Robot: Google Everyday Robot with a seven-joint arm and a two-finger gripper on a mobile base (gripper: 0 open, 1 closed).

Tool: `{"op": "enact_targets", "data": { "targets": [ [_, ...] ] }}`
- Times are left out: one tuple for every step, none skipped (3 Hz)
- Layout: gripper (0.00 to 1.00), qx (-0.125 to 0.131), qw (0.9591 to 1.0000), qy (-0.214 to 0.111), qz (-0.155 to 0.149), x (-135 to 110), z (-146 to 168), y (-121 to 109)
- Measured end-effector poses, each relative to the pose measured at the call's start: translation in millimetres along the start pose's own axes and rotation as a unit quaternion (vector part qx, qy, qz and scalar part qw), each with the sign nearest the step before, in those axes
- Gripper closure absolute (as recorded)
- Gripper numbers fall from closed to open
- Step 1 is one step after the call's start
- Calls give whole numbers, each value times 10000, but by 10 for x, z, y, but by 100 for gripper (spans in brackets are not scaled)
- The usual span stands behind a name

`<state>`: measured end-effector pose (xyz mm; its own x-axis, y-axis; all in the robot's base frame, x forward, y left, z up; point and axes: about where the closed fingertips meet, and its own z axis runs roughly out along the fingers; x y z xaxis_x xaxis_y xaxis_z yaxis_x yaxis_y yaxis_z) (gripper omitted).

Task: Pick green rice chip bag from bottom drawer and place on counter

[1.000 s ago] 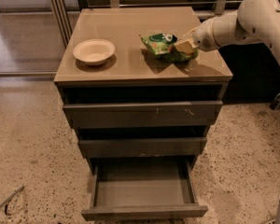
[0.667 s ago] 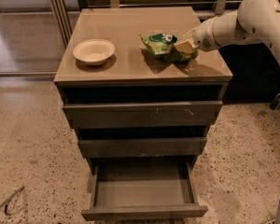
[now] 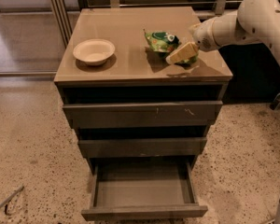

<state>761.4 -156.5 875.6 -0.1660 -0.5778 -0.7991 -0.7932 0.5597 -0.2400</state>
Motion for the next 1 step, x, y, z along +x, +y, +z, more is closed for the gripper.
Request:
{"op": "enact_targets", "data": {
  "targets": [
    [0,0,10000,0,0,0,0,0]
  ]
}}
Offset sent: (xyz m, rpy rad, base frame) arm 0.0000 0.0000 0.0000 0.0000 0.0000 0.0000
